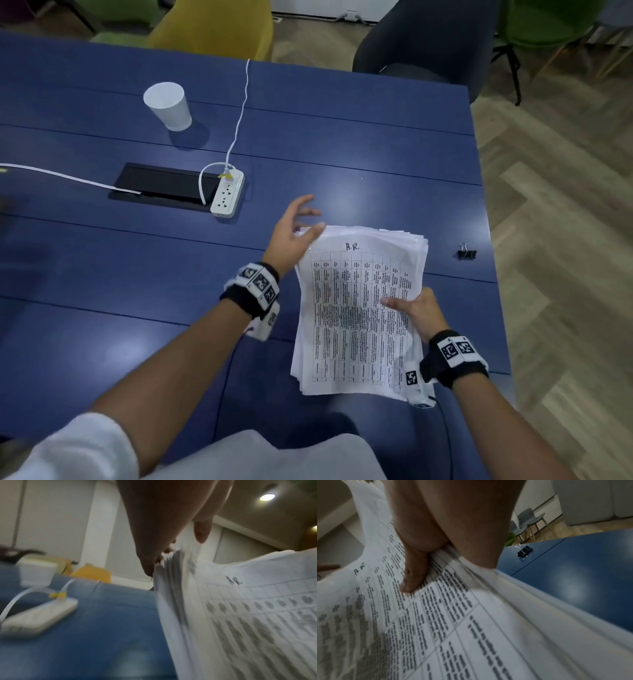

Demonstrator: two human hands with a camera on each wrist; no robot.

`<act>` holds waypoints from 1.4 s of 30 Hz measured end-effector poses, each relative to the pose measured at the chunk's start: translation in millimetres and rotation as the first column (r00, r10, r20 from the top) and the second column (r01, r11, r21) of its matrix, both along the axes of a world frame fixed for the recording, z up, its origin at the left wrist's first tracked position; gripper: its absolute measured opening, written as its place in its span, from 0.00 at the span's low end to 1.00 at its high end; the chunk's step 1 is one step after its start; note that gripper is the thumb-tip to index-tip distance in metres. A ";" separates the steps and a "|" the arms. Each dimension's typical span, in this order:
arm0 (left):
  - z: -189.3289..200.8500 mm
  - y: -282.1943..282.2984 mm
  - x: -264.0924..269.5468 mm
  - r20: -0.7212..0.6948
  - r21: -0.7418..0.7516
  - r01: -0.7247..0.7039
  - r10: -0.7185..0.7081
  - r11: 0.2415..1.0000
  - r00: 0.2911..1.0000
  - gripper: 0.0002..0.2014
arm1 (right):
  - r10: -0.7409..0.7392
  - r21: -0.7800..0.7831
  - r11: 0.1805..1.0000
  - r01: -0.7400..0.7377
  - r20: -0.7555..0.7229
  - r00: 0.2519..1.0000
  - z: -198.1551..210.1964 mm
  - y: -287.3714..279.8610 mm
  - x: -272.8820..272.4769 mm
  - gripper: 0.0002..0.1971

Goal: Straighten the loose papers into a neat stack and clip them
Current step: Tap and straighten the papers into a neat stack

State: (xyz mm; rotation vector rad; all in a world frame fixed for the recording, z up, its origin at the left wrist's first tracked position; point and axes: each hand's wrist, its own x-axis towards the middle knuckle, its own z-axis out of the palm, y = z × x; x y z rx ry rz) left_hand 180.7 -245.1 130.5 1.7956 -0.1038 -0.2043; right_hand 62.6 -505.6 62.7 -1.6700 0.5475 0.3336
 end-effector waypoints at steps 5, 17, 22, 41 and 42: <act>19.7 -8.4 31.4 -0.007 0.440 0.375 -0.415 0.816 0.910 0.07 | 0.019 -0.010 1.000 -0.020 -0.035 0.999 -3.2 0.3 -0.1 0.35; 20.2 -28.9 25.9 0.122 0.540 0.140 -0.241 0.830 0.963 0.07 | 0.050 0.030 0.998 -0.051 0.028 0.998 23.5 9.0 -4.4 0.13; 22.3 -32.0 14.5 0.276 0.602 -0.010 -0.197 0.798 0.941 0.07 | 0.065 0.041 0.997 -0.066 0.040 0.997 18.3 8.1 -4.4 0.11; 6.2 -18.1 -1.6 0.273 0.690 0.080 -0.360 0.720 0.892 0.08 | 0.044 0.071 0.996 -0.046 0.030 0.999 -0.8 22.0 -18.2 0.22; 5.5 -17.9 -2.0 0.279 0.697 0.076 -0.367 0.713 0.887 0.08 | 0.046 0.071 0.996 -0.048 0.037 0.998 -1.4 22.3 -18.4 0.21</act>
